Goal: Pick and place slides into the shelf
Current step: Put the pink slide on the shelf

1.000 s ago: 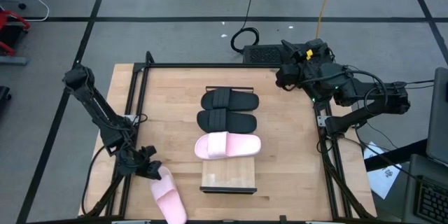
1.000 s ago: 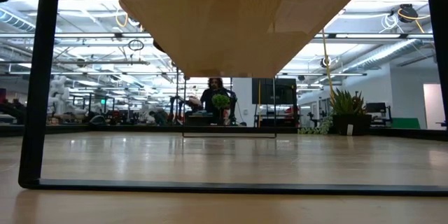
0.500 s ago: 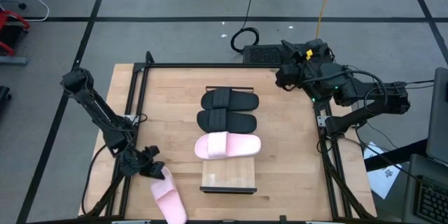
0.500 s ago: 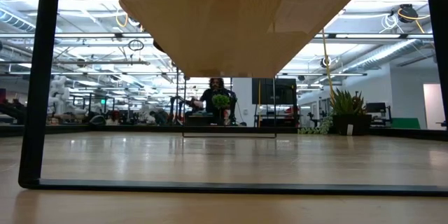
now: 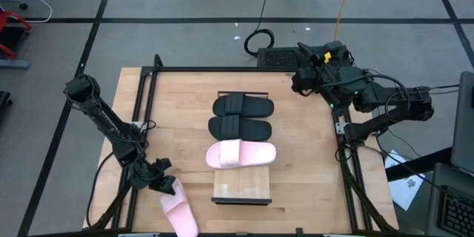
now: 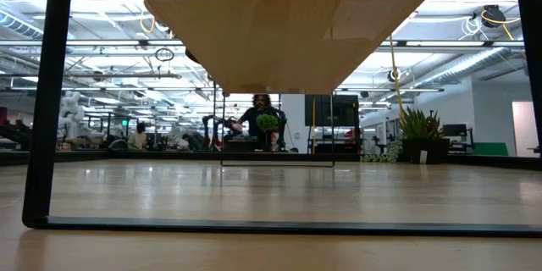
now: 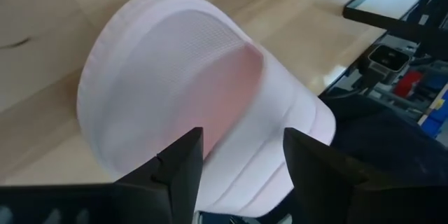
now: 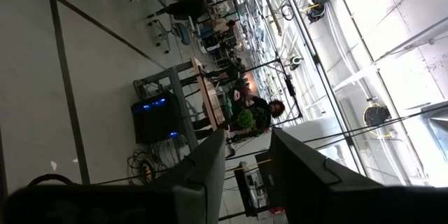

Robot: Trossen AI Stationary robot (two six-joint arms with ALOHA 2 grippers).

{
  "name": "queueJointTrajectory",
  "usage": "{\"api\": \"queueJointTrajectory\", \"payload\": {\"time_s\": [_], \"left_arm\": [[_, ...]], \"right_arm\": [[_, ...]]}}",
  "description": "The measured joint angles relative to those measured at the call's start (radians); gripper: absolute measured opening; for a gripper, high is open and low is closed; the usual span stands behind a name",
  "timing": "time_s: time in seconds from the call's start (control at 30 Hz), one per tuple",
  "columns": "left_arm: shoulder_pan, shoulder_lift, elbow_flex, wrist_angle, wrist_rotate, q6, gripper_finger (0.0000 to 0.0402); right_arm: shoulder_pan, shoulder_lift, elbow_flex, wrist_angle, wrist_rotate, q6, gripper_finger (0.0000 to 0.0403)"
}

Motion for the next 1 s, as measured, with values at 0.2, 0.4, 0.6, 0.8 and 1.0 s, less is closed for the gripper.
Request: {"api": "queueJointTrajectory", "payload": {"time_s": [0.2,0.4,0.6,0.8,1.0], "left_arm": [[0.0,0.051,0.0,0.04,0.006,0.02,0.0166],[-0.001,0.082,0.0,0.061,0.009,0.034,0.0048],[-0.001,0.078,-0.01,0.069,-0.017,0.032,0.0004],[-0.001,0.078,-0.01,0.052,-0.021,0.021,0.0001],[-0.001,0.078,-0.01,-0.006,-0.046,-0.045,0.0]], "right_arm": [[0.0,0.0,0.0,0.0,0.0,0.008,0.0107],[0.0,0.0,0.0,0.003,-0.002,0.022,0.0107],[0.0,0.0,0.0,0.004,-0.003,0.022,0.0107],[0.0,0.0,0.0,0.003,-0.003,0.022,0.0107],[0.0,0.003,0.0,0.004,-0.027,0.022,0.0107]]}}
